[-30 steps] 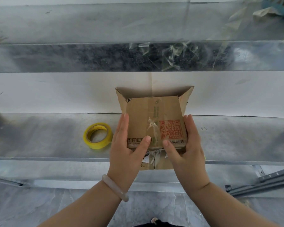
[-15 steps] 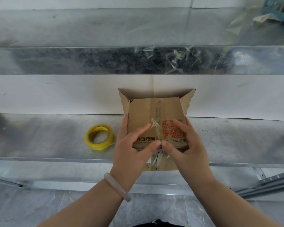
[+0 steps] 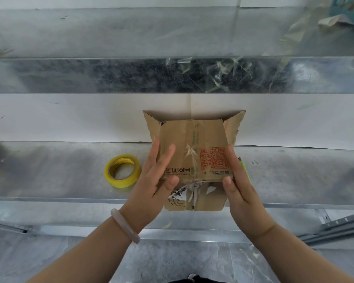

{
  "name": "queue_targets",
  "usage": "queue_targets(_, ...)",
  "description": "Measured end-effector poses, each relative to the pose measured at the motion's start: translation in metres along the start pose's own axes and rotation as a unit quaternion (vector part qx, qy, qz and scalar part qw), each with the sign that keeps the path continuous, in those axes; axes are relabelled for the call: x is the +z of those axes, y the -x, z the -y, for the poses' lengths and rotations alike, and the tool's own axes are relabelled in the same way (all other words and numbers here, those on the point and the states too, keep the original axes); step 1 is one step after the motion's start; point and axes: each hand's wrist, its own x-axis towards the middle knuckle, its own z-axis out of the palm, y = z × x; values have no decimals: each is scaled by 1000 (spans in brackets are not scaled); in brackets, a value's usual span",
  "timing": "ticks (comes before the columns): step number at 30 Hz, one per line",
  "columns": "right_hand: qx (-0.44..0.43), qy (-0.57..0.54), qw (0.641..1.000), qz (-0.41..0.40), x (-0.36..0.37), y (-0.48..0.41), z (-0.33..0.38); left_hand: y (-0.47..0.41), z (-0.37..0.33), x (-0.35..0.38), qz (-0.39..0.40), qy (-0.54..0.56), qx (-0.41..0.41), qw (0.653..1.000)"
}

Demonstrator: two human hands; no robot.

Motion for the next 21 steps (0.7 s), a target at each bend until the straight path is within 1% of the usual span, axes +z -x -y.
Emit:
queue_targets(1,22,1,1000,-16,3,0,4,0,-3,4,-33,-7,-8,999)
queue_targets(2,32,37,998,-41,6,0,9,-1,-8,7,-69,-28,1,997)
queue_targets(3,15,102,992,-67,8,-1,14,-2,-11,9,-96,-59,31,993)
queue_targets(4,-40,176,980,-88,8,-3,17,-4,-12,11,-111,-97,76,986)
queue_targets(5,-112,239,959,-98,5,-6,18,-6,-12,10,-113,-134,122,977)
queue_targets(6,-174,282,939,-95,1,-9,15,-9,-12,8,-104,-160,161,968)
queue_targets(7,-217,308,922,-85,-4,-12,11,-12,-12,3,-84,-175,190,962)
queue_targets(9,-257,326,908,-56,-15,-19,4,-18,-9,-7,-38,-200,228,952)
queue_targets(10,-260,319,911,-40,-19,-22,3,-20,-6,-11,-19,-209,234,949)
queue_targets(12,-247,296,922,-10,-25,-26,4,-23,-4,-19,6,-200,215,956)
queue_targets(13,-243,292,925,3,-27,-27,5,-23,-2,-22,12,-189,203,961)
queue_targets(15,-246,293,924,20,-30,-27,5,-20,3,-27,24,-185,208,960)
queue_targets(17,-257,294,920,31,-33,-23,-1,-11,13,-27,40,-231,232,944)
queue_targets(19,-266,306,914,31,-30,-17,-11,0,26,-22,39,-279,235,930)
queue_targets(21,-268,326,906,25,-20,-8,-23,11,36,-13,29,-290,221,931)
